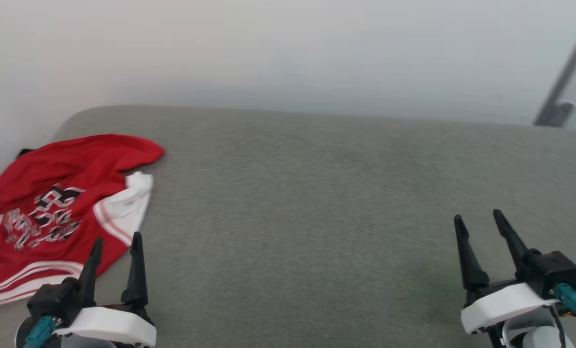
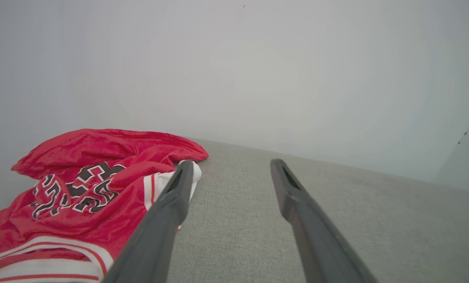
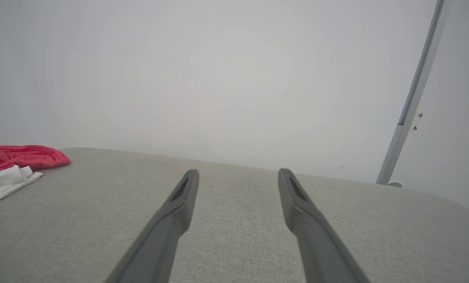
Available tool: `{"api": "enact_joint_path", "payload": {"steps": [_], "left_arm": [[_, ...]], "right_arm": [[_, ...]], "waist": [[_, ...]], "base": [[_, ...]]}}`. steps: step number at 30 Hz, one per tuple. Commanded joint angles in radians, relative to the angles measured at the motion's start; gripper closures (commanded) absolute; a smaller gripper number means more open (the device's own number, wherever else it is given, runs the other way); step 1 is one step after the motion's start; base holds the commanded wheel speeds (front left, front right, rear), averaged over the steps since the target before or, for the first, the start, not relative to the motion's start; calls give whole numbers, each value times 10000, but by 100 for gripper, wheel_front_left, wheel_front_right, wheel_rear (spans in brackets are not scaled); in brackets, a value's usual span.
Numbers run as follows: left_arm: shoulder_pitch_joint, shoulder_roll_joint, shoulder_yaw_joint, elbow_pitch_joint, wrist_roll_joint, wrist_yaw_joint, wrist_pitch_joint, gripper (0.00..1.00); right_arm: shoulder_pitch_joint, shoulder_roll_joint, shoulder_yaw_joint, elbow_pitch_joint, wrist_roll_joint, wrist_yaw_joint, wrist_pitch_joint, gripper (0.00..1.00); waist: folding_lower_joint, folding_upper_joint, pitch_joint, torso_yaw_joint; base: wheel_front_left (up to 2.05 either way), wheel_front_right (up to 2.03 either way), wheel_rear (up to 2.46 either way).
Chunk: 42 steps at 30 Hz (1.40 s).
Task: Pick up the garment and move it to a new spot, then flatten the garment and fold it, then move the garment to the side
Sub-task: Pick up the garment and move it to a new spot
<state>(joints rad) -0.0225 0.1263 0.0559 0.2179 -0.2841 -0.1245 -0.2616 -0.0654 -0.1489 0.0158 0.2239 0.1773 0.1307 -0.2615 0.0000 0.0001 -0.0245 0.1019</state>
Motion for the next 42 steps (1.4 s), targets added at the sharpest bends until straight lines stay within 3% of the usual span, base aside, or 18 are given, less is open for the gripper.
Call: {"api": "enact_joint_path", "payload": {"steps": [1, 12, 22, 35, 42], "left_arm": [[-64, -9, 45, 32, 36, -6, -46, 0], [227, 29, 555, 224, -31, 164, -32, 0], [492, 149, 792, 290, -169, 266, -32, 0], [709, -80, 1120, -48, -352, 412, -32, 0], [-98, 187, 912, 457, -452, 294, 164, 0]], "right_arm": [[68, -20, 54, 28, 74, 1, -51, 0], [-156, -209, 885, 354, 434, 1, -51, 0], [-361, -187, 1530, 488, 595, 1, -51, 0], [-921, -308, 2085, 594, 716, 1, -52, 0], [-672, -397, 1749, 495, 681, 1, -52, 0]], "waist": [[0, -1, -157, 446], [0, -1, -539, 2289], [0, -1, -695, 3458], [0, -1, -329, 3814], [0, -1, -295, 3795]], "base": [[0, 0, 0], [0, 0, 0], [0, 0, 0], [0, 0, 0], [0, 0, 0]]}}
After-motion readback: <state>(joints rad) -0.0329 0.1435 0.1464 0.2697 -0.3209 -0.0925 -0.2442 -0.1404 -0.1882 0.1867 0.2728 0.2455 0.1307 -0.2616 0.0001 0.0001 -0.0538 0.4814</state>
